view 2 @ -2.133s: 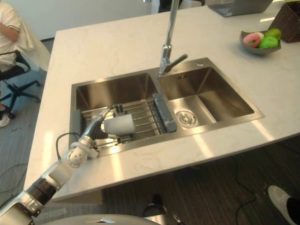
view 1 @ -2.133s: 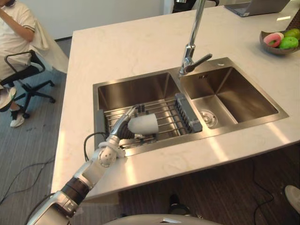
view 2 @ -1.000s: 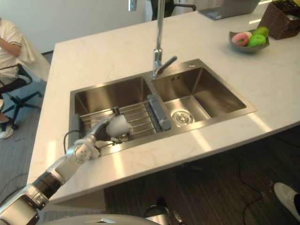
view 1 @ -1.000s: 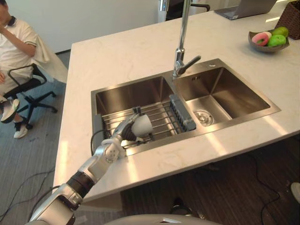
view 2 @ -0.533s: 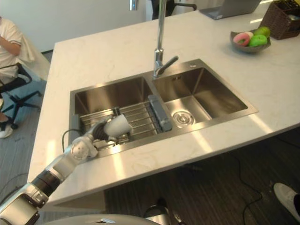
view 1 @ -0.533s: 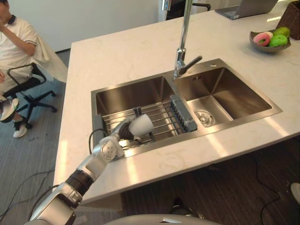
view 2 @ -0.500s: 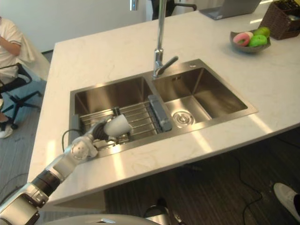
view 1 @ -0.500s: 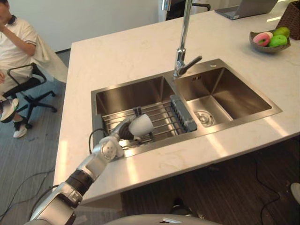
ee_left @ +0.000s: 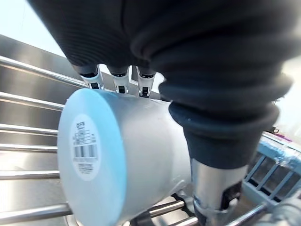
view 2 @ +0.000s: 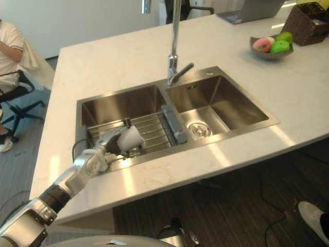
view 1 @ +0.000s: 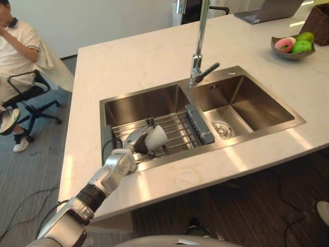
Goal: Walk over to the sink, pick up the cup, carry it to the dishwasher, place the cup inside the dishwasher, then close the dishwasher door
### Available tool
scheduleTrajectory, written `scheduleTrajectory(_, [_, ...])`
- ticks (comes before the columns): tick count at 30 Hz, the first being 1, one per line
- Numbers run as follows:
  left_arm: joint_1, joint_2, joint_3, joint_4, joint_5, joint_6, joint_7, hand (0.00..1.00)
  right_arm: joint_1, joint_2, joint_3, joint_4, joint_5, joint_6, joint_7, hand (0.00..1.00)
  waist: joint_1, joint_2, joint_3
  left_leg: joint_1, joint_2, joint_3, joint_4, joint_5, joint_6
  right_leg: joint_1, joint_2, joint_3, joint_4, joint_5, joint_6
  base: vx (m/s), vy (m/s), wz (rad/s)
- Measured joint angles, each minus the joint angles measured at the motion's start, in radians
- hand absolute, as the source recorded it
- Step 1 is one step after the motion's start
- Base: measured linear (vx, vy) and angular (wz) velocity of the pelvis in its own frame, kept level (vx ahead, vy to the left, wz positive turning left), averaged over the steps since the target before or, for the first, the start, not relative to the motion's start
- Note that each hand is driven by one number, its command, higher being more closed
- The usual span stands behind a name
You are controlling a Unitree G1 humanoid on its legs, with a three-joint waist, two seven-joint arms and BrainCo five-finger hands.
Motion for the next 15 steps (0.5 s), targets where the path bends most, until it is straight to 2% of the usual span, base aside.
scheduleTrajectory(2, [-0.001,-0.003,-0.005,0.009,0.097,0.04,-0.001,0.0,0.001,0.0,0.0,0.0,0.0,0.0,0.0,0.0,-0.006,-0.006,-0.002,0.0,0.0,0.0,0.0,0.0,0.001,-0.001,0.0,0.001,0.0,0.0,0.0,0.0,0.0,0.0])
scheduleTrajectory(7, [-0.011,-0.004,-0.007,0.021,0.211,0.098,-0.073,0.0,0.0,0.001,0.003,0.001,0.0,0.0,-0.002,0.0,-0.012,-0.015,-0.008,0.0,-0.003,0.0,0.0,0.001,0.004,-0.001,0.0,0.002,0.0,0.0,0.0,0.0,0.0,0.0])
scheduleTrajectory(10, [-0.015,-0.003,-0.005,0.043,0.276,0.134,-0.07,0.0,0.001,0.001,0.021,0.001,0.001,0.001,-0.003,0.0,-0.013,-0.016,-0.008,0.0,-0.006,-0.001,0.0,0.0,0.005,-0.001,-0.002,0.002,0.0,0.0,0.0,0.0,0.0,0.0])
scheduleTrajectory(15, [-0.014,-0.004,-0.012,0.045,0.343,0.156,-0.071,0.0,-0.003,0.002,0.022,0.001,0.022,0.001,-0.004,0.0,-0.013,-0.016,-0.008,0.001,-0.006,-0.001,0.0,0.0,0.006,0.0,-0.004,0.002,0.0,0.0,0.0,0.0,0.0,0.0])
